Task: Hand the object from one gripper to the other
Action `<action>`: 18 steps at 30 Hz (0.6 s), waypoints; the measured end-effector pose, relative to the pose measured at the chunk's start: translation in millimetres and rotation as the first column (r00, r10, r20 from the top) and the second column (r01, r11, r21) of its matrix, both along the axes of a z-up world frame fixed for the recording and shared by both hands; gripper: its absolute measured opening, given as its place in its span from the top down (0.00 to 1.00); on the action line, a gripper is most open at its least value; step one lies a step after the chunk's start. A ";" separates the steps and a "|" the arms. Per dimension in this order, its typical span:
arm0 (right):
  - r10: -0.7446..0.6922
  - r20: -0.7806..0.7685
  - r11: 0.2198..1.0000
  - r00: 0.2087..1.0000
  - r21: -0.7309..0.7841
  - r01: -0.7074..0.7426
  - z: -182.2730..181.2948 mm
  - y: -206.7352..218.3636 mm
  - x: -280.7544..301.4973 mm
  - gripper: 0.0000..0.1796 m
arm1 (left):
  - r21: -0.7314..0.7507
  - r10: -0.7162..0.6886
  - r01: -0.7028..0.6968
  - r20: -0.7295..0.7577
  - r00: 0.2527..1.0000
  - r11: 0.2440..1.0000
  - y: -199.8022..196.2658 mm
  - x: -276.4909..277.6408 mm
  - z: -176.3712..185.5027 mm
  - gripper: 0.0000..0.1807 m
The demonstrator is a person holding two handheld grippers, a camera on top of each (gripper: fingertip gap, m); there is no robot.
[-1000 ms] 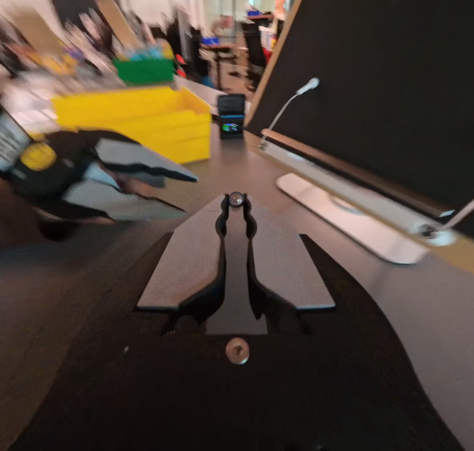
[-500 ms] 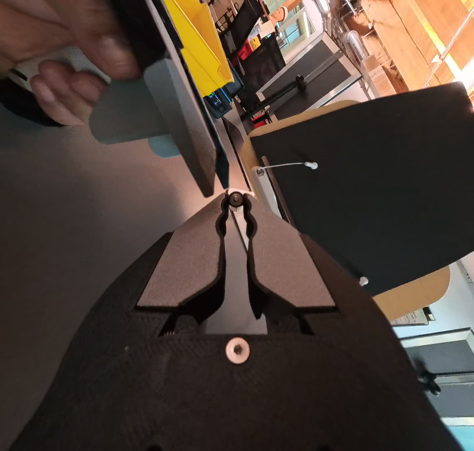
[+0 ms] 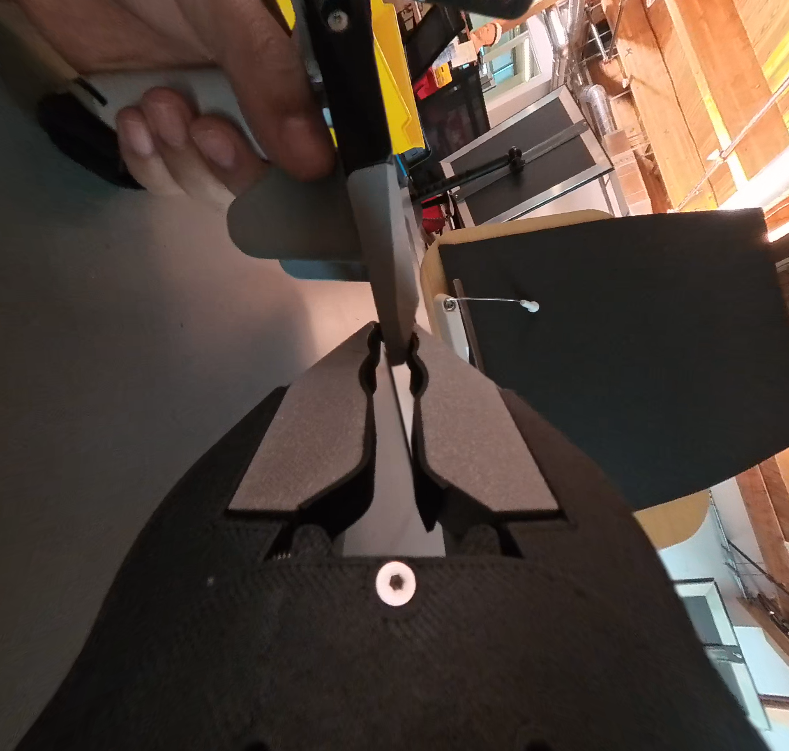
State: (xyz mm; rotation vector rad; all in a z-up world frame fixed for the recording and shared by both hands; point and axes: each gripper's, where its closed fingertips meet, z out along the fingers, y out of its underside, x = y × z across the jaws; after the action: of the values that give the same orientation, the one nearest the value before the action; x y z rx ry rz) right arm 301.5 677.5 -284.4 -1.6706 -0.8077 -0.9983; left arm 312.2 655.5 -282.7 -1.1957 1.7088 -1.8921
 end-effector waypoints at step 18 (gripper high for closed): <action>0.133 -0.987 0.944 0.093 0.098 -0.314 5.0 -14.4 1.8 0.78 | 0.782 -0.034 -0.481 0.536 0.843 0.397 11.6 1.2 -3.2 0.76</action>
State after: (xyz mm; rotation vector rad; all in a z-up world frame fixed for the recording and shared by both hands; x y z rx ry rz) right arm 303.3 663.1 -279.3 -1.7654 -0.1245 0.5733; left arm 313.4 667.1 -285.9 -0.3999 1.7070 -0.6777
